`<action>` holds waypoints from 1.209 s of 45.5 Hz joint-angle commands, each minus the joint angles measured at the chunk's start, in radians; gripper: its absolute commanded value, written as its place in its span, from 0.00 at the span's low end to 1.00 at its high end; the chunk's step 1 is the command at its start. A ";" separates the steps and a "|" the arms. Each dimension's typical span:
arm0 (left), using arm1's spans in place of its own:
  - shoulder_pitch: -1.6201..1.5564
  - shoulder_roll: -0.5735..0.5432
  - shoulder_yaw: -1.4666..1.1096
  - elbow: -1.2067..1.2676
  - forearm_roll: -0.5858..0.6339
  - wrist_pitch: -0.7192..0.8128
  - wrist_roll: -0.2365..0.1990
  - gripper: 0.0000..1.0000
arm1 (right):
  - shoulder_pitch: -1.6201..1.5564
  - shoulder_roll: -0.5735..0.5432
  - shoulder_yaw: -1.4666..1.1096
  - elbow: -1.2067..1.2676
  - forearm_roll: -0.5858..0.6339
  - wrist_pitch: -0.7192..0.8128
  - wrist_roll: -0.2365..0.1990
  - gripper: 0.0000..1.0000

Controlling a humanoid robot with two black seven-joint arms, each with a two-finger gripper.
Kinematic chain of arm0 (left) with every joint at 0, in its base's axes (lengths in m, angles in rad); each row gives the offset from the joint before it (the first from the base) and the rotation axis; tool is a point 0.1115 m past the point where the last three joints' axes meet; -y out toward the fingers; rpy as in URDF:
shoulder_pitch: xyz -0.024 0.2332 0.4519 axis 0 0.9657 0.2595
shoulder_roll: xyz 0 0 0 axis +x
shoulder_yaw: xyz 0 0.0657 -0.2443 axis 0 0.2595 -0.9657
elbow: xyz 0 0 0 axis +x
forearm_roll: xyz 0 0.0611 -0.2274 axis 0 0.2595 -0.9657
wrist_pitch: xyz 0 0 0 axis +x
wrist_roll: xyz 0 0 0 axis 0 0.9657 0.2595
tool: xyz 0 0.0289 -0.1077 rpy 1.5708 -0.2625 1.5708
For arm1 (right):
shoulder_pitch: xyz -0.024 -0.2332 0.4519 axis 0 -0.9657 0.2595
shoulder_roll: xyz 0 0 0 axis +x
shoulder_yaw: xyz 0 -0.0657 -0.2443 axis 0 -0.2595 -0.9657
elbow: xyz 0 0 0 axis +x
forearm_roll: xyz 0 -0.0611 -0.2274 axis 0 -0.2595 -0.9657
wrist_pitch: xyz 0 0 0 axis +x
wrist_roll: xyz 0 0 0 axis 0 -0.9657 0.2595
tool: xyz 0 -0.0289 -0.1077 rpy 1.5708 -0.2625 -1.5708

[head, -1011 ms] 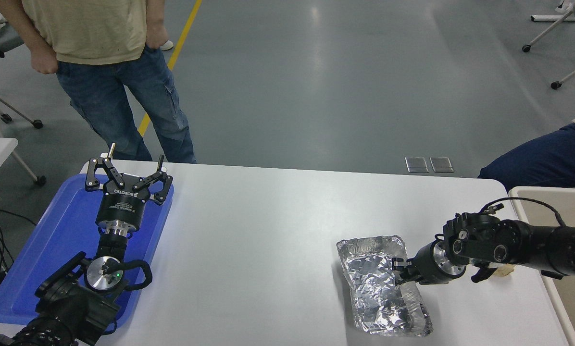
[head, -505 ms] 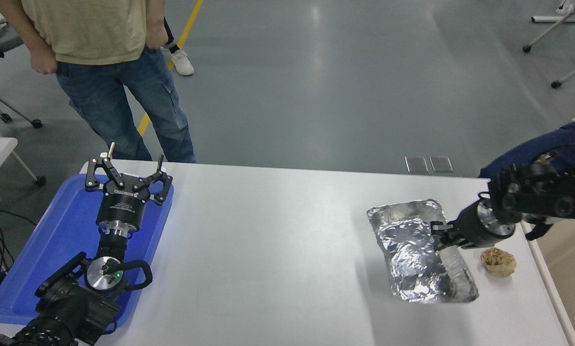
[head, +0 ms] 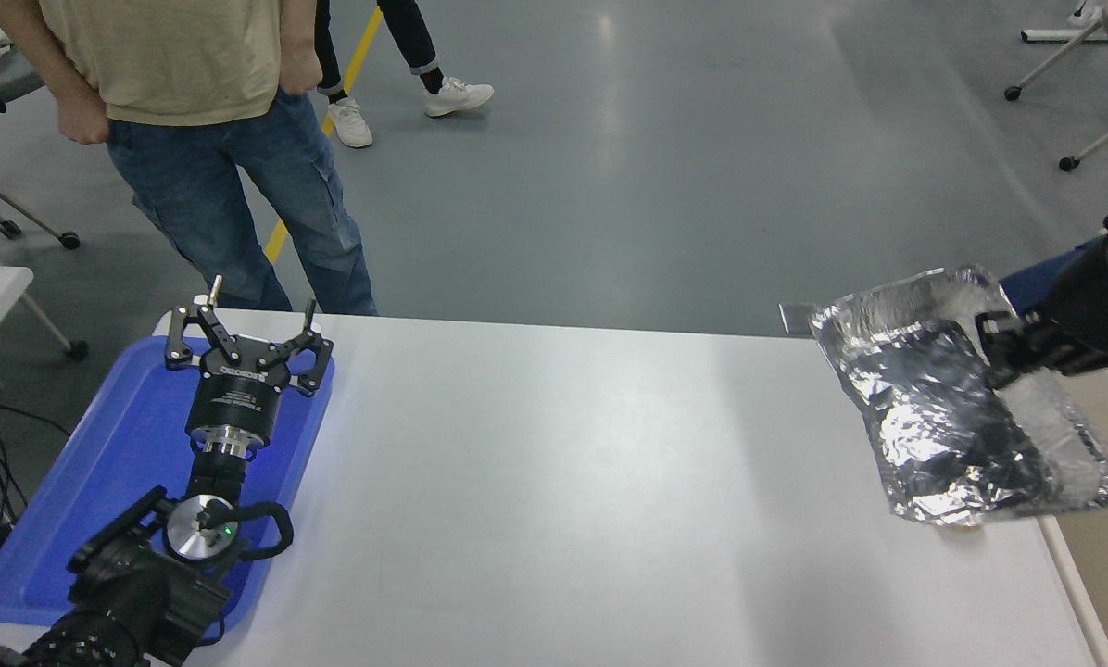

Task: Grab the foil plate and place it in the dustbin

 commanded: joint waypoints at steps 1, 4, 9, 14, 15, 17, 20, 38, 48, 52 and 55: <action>0.000 0.000 0.000 0.000 0.000 0.001 0.000 1.00 | 0.121 0.014 -0.074 0.048 0.006 0.039 -0.004 0.00; -0.001 0.000 0.000 0.000 0.000 0.001 0.000 1.00 | 0.121 0.012 -0.082 0.051 0.006 0.037 -0.004 0.00; 0.000 0.000 0.000 0.001 0.000 0.001 0.000 1.00 | 0.119 0.009 -0.082 0.051 0.006 0.033 -0.003 0.00; 0.000 0.000 0.000 0.000 0.000 0.001 0.000 1.00 | 0.107 0.001 -0.083 0.045 -0.005 0.034 -0.004 0.00; 0.000 0.000 0.000 0.001 0.000 0.001 0.000 1.00 | 0.103 -0.006 -0.083 0.041 -0.013 0.037 -0.009 0.00; 0.000 0.000 0.000 0.001 0.000 0.001 0.000 1.00 | 0.098 -0.034 -0.088 0.032 -0.031 0.040 -0.016 0.00; -0.001 0.000 0.000 0.001 0.000 0.001 0.000 1.00 | 0.067 -0.103 -0.089 -0.014 -0.117 0.034 -0.033 0.00; 0.000 0.000 0.000 0.001 0.000 0.001 0.000 1.00 | -0.477 -0.442 0.206 -0.659 -0.507 -0.004 0.071 0.00; -0.001 0.000 0.000 0.001 0.000 0.001 0.000 1.00 | -1.199 -0.370 0.745 -1.023 -0.523 -0.139 0.131 0.00; -0.001 0.002 0.000 0.001 0.000 0.001 0.000 1.00 | -1.281 -0.347 0.810 -1.072 -0.523 -0.171 0.135 0.00; -0.001 0.002 0.000 0.001 0.000 0.001 0.000 1.00 | -1.292 -0.338 0.811 -1.074 -0.523 -0.191 0.140 0.00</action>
